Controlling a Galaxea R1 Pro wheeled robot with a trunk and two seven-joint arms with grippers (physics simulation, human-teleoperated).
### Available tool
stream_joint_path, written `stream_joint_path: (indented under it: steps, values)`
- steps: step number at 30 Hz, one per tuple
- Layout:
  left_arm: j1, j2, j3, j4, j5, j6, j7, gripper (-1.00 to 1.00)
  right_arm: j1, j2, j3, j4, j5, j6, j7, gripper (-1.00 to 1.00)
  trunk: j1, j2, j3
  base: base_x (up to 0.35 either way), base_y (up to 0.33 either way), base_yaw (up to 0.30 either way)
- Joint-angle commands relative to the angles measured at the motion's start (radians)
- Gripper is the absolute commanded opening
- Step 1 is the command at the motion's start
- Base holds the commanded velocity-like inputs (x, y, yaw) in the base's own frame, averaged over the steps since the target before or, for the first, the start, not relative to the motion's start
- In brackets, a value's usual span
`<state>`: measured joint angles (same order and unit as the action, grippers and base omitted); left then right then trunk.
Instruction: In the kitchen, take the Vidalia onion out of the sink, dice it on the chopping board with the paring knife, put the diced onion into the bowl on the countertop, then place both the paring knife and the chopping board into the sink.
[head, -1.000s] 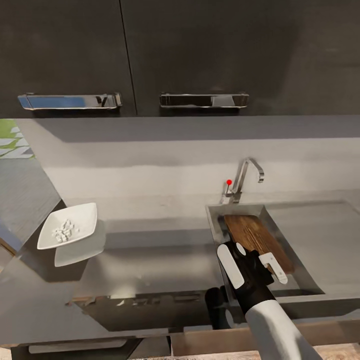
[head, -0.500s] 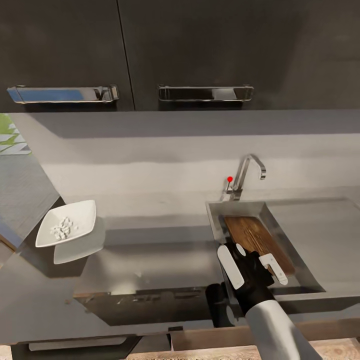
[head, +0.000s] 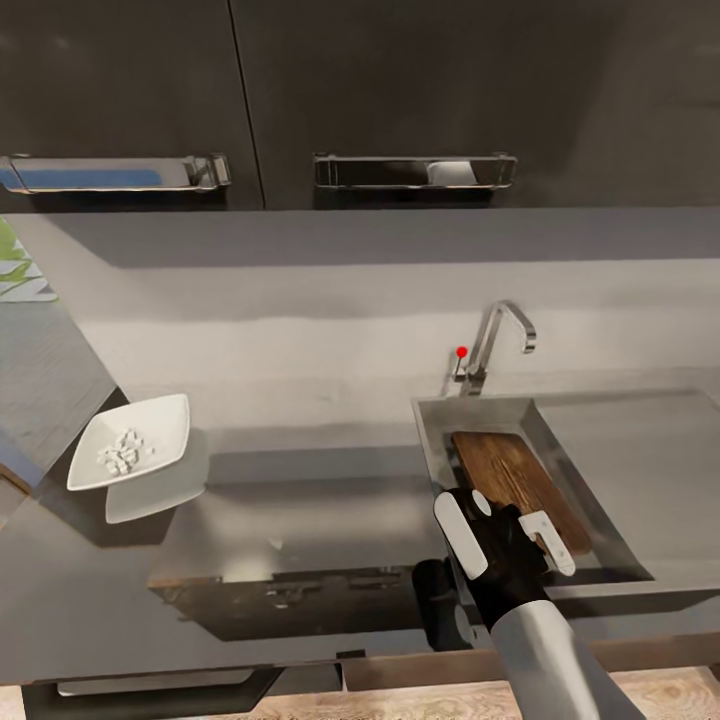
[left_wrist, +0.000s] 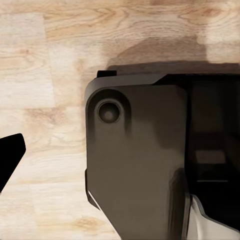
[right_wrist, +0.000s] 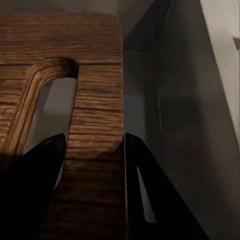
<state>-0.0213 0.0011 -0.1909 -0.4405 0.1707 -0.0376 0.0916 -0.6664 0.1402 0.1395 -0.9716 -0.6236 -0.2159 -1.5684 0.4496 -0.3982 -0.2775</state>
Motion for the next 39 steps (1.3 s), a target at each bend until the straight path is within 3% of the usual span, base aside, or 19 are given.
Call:
stream_joint_path:
  steps: [1,14,15,26,29,30,31,33,35,37,39]
  values:
    - [-0.001,0.001,-0.009,0.001,0.010,-0.004,0.008,1.00,-0.001,0.000,0.002,-0.001,-0.003,-0.011,-0.002,-1.00,0.000,-0.002,-0.003,0.000,0.000,0.000]
    - [-0.001,0.000,-0.009,0.013,0.010,-0.004,0.006,1.00,-0.001,0.000,0.003,-0.001,-0.001,-0.014,-0.002,-1.00,0.000,-0.002,-0.009,0.000,0.000,0.000]
    - [0.000,0.000,-0.009,0.013,0.010,-0.004,0.006,1.00,-0.001,0.000,0.003,-0.001,-0.001,-0.014,-0.002,1.00,0.000,-0.002,-0.009,0.000,0.000,0.000]
    - [-0.001,-0.001,-0.009,0.013,0.010,-0.004,0.006,1.00,-0.001,0.001,0.005,-0.013,0.001,-0.013,-0.002,1.00,0.000,-0.002,-0.009,0.000,0.000,0.000]
    - [-0.001,-0.001,-0.009,0.014,0.010,-0.004,0.006,1.00,-0.001,0.000,0.011,-0.133,0.032,0.007,-0.002,1.00,0.000,-0.002,-0.009,0.000,0.000,0.000]
    - [-0.001,-0.001,-0.009,0.014,0.010,-0.004,0.006,1.00,-0.001,0.000,0.014,-0.184,0.049,0.027,-0.002,1.00,0.000,-0.002,-0.009,0.000,0.000,0.000]
    - [-0.001,-0.002,-0.009,0.014,0.010,-0.004,0.006,1.00,-0.001,0.002,0.020,-0.272,0.086,0.097,-0.002,1.00,0.000,-0.002,-0.009,0.000,0.000,0.000]
    - [-0.001,-0.003,-0.009,0.014,0.010,-0.004,0.007,1.00,-0.001,0.003,0.033,-0.372,0.117,0.250,-0.002,1.00,0.000,-0.002,-0.009,0.000,0.000,0.000]
    - [0.000,-0.003,-0.009,0.013,0.010,-0.004,0.007,1.00,-0.001,0.002,0.072,-0.392,0.121,0.285,-0.002,1.00,0.000,-0.002,-0.009,0.000,0.000,0.000]
    - [-0.001,-0.003,-0.009,0.013,0.010,-0.004,0.007,1.00,-0.001,-0.005,0.201,-0.403,0.121,0.306,0.010,1.00,0.000,-0.002,-0.009,0.000,0.000,0.000]
    - [-0.001,-0.003,-0.009,0.013,0.010,-0.004,0.006,1.00,-0.001,-0.024,0.275,-0.405,0.118,0.313,0.066,1.00,0.000,-0.002,-0.009,0.000,0.000,0.000]
